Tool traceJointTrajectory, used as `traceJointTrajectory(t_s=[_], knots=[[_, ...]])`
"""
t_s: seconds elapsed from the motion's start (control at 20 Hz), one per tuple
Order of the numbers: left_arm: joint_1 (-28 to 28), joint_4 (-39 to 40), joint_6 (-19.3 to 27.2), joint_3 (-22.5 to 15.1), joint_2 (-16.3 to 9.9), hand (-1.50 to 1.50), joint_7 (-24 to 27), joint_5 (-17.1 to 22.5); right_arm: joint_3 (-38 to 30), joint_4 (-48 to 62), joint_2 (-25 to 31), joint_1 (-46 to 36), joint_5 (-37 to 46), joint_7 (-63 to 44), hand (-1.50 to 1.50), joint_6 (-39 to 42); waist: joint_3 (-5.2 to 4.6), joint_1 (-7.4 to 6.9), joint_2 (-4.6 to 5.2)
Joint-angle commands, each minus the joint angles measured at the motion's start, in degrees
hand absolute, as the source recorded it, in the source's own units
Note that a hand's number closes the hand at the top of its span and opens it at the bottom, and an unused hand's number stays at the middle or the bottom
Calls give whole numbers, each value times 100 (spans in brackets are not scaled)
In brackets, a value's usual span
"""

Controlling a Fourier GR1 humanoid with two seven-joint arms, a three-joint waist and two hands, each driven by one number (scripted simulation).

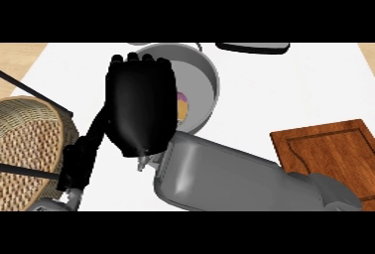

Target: Pick the can from the cutting board and place it in the pot

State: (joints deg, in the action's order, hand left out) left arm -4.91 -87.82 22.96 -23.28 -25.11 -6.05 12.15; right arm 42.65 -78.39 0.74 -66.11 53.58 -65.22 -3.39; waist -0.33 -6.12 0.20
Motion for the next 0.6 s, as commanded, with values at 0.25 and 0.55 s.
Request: traceJointTrajectory(t_s=[0.25,0.55], knots=[[-70,261,-111,535,-638,0,63,-52,-389,1425,-71,-724,-387,-225,150,-1113,13,71,81],[113,55,15,486,-677,0,19,-122,-778,2557,-72,-977,-695,593,150,-1576,18,54,111]])
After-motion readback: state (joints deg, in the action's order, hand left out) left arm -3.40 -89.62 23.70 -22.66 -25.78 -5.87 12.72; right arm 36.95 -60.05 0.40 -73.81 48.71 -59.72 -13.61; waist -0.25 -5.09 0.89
